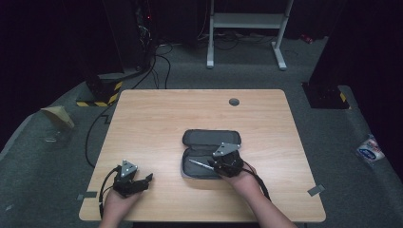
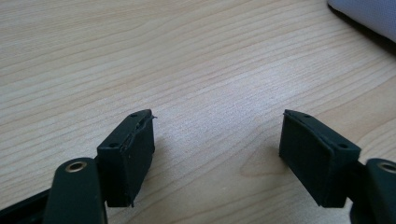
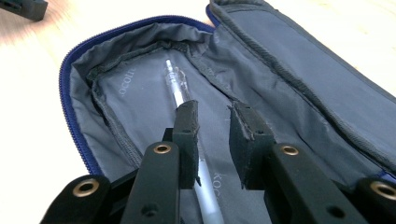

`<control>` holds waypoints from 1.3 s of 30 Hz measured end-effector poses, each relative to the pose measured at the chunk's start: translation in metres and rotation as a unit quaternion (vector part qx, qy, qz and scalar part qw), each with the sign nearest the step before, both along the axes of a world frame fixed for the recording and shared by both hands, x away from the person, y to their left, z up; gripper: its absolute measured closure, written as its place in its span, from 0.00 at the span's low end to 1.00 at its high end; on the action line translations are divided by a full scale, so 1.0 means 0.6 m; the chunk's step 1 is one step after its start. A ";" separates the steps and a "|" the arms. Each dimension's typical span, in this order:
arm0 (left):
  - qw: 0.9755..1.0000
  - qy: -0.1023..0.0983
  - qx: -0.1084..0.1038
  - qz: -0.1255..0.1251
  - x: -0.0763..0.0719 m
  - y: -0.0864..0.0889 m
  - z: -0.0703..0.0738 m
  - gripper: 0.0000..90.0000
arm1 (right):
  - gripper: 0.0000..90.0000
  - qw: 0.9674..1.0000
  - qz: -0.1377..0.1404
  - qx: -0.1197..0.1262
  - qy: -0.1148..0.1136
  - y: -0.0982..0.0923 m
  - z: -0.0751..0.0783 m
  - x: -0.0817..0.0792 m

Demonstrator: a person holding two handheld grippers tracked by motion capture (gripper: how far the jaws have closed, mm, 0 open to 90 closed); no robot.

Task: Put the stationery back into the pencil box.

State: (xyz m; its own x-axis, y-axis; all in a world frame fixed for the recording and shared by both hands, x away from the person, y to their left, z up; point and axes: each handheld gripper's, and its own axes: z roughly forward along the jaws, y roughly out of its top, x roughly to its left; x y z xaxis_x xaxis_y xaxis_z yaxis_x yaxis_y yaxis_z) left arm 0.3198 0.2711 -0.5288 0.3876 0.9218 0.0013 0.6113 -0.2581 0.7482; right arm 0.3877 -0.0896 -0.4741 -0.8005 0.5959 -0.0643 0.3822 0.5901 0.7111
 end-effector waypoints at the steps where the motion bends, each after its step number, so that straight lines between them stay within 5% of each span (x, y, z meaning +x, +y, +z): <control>1: 1.000 0.000 0.000 0.000 0.000 0.000 0.000 0.30 | 0.78 1.000 -0.001 0.002 -0.003 -0.002 0.000 0.000; 13: 1.000 0.000 0.001 0.000 0.000 0.000 0.000 0.30 | 0.59 0.999 -0.032 0.027 -0.015 -0.019 0.004 -0.004; 25: 1.000 -0.001 -0.001 0.002 0.000 -0.001 0.000 0.30 | 0.16 0.996 -0.074 0.049 -0.031 -0.035 0.016 0.000; 39: 1.000 -0.002 0.001 0.002 0.000 0.000 0.000 0.30 | 0.14 0.990 -0.115 0.072 -0.026 -0.083 0.023 0.004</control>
